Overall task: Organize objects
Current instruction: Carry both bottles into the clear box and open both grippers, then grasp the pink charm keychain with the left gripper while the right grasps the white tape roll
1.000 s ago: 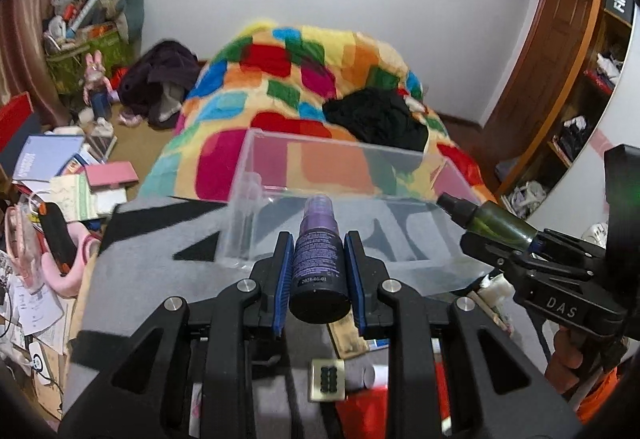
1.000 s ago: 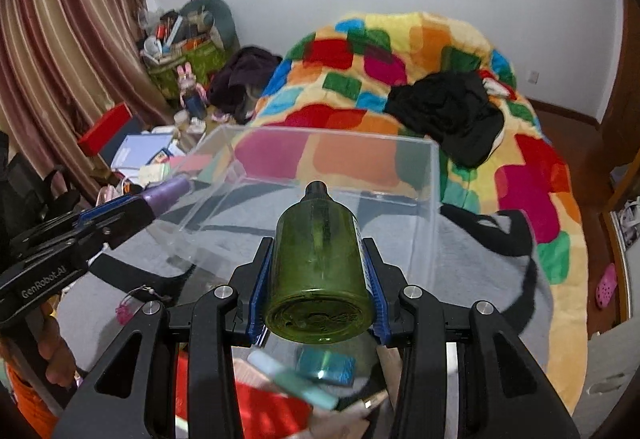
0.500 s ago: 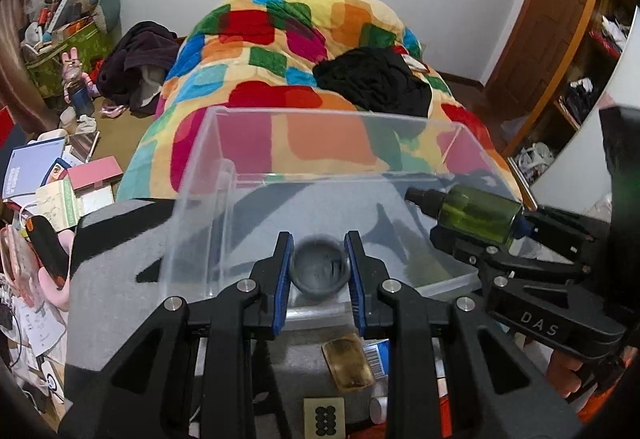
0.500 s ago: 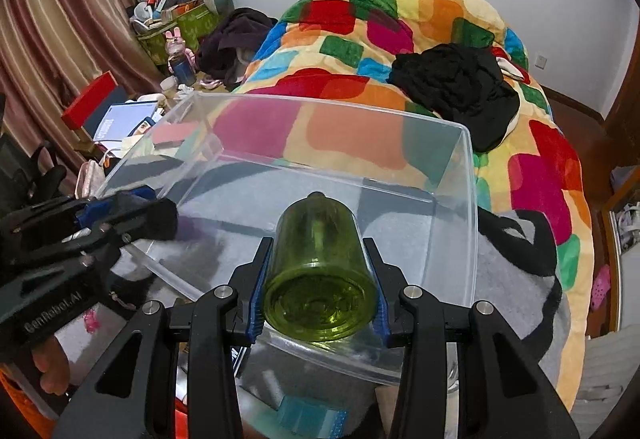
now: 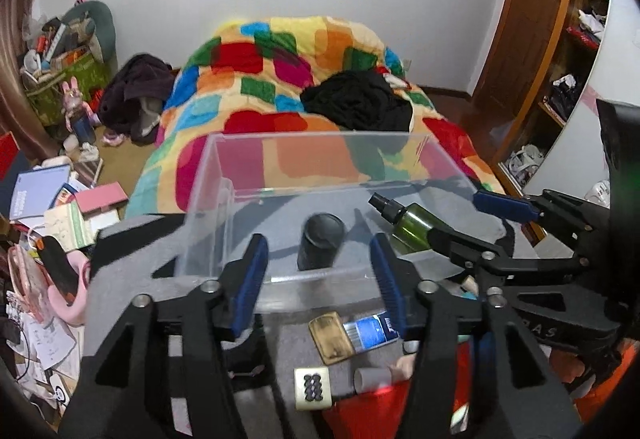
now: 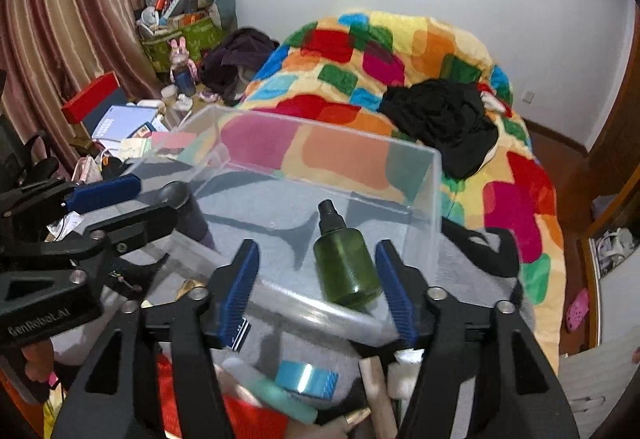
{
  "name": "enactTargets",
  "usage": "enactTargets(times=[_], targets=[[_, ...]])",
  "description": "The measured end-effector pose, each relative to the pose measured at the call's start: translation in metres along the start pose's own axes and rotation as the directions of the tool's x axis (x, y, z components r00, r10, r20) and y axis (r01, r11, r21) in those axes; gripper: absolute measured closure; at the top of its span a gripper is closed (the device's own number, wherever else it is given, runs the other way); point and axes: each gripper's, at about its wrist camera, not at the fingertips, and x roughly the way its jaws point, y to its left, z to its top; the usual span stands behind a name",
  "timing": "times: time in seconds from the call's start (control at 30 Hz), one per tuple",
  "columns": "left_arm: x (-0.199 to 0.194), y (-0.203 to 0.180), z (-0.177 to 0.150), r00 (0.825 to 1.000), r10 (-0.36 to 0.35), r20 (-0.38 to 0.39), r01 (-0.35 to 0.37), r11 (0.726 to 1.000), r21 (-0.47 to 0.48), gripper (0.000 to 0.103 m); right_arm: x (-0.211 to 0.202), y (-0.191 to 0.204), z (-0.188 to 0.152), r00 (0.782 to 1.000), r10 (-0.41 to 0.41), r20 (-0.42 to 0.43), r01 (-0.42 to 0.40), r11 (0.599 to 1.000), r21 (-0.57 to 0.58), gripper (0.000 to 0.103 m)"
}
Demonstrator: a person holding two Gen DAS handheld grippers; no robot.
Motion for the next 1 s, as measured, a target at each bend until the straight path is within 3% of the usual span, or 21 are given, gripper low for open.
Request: enactTargets(times=[0.17, 0.27, 0.53, 0.77, 1.0], targets=[[-0.034, 0.004, -0.01, 0.996, 0.054, 0.075, -0.056, 0.998, 0.029, 0.019, -0.028, -0.009, -0.005, 0.998, -0.008, 0.061, 0.007, 1.0, 0.022, 0.025], [-0.048, 0.012, -0.019, 0.992, 0.079, 0.097, -0.082, 0.996, 0.024, 0.012, -0.046, -0.017, -0.011, 0.995, -0.022, 0.095, 0.018, 0.999, 0.041, 0.021], [-0.054, 0.047, -0.047, 0.99, 0.13, 0.062, -0.128, 0.991, -0.029, 0.011, -0.065, -0.043, -0.035, 0.993, -0.064, 0.097, 0.056, 0.995, 0.087, 0.02], [-0.036, 0.072, -0.089, 0.986, 0.159, -0.058, -0.163, 0.984, -0.074, 0.011, -0.056, -0.062, -0.069, 0.993, -0.112, 0.038, 0.108, 0.989, 0.105, 0.021], [-0.023, 0.078, -0.121, 0.981, 0.151, -0.126, -0.161, 0.984, -0.079, 0.011, -0.037, -0.069, -0.097, 0.996, -0.084, -0.028, 0.087, 0.989, 0.117, 0.022]])
